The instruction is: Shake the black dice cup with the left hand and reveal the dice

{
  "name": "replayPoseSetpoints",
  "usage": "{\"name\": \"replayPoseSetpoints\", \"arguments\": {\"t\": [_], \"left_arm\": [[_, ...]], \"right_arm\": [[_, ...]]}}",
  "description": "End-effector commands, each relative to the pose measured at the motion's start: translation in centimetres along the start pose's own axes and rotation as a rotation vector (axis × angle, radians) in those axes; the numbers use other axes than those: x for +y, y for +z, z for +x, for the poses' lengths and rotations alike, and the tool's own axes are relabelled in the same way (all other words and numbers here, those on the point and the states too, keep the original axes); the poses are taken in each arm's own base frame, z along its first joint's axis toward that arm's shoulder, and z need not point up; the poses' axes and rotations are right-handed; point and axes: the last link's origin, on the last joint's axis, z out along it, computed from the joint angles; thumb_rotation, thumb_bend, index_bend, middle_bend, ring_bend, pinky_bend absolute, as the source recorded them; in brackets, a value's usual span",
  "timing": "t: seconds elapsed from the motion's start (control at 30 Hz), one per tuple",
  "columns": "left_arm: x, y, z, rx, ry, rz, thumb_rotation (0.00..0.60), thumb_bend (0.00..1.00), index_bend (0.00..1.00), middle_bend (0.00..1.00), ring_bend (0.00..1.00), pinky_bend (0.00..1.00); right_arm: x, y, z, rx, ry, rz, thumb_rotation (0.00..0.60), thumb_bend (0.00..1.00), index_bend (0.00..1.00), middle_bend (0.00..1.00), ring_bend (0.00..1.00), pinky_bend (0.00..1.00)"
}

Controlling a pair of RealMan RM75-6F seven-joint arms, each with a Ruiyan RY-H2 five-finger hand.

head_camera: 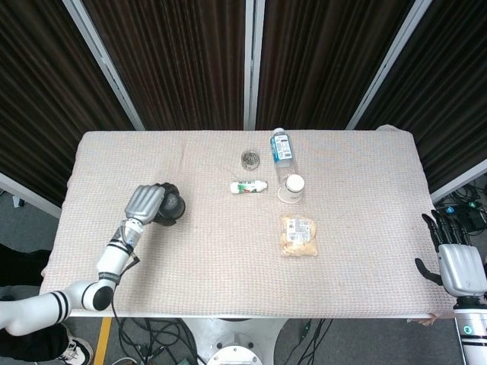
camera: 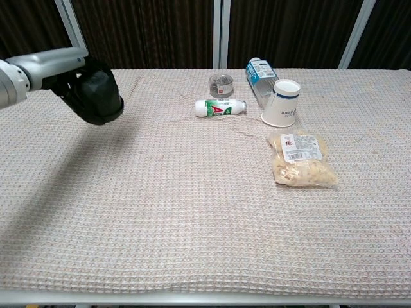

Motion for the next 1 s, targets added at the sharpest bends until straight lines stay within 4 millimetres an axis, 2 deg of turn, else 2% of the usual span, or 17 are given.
{"name": "replayPoseSetpoints", "arguments": {"t": [0.03, 0.13, 0.27, 0.57, 0.8, 0.9, 1.0], "left_arm": [[1.7, -1.7, -1.8, -0.05, -0.029, -0.073, 0.6, 0.09, 0.37, 0.51, 0.45, 0.53], [3.2, -2.7, -3.0, -0.059, -0.036, -0.132, 0.6, 0.09, 0.38, 0.51, 0.45, 0.53], [3.8, -3.0, -4.3, -0.048, -0.028, -0.158, 0.6, 0.09, 0.38, 0.51, 0.45, 0.53], [3.0, -2.3, -6.9, 0.001, -0.094, -0.142, 0.6, 0.09, 0.34, 0.5, 0.44, 0.52], [2.2, -1.2, -8.2, 0.02, -0.121, -0.118, 0.6, 0.09, 0.33, 0.49, 0.43, 0.51], [1.8, -1.0, -8.7, 0.015, -0.125, -0.109, 0.6, 0.08, 0.32, 0.46, 0.4, 0.49], [1.5, -0.9, -9.2, -0.016, -0.106, -0.123, 0.6, 0.07, 0.26, 0.34, 0.28, 0.37]], "right_arm": [[0.1, 0.0, -0.1, -0.003, -0.002, -0.003, 0.6, 0.2, 0.0, 0.0, 0.0, 0.0], [0.1, 0.1, -0.2, -0.008, -0.002, -0.006, 0.6, 0.2, 0.0, 0.0, 0.0, 0.0], [0.3, 0.1, -0.3, -0.011, -0.001, -0.012, 0.6, 0.2, 0.0, 0.0, 0.0, 0.0], [0.8, 0.3, -0.5, -0.017, 0.0, -0.026, 0.6, 0.2, 0.0, 0.0, 0.0, 0.0], [0.7, 0.3, -0.5, -0.019, -0.003, -0.026, 0.6, 0.2, 0.0, 0.0, 0.0, 0.0], [0.8, 0.3, -0.5, -0.02, -0.005, -0.029, 0.6, 0.2, 0.0, 0.0, 0.0, 0.0], [0.8, 0.3, -0.6, -0.022, -0.006, -0.032, 0.6, 0.2, 0.0, 0.0, 0.0, 0.0]]}}
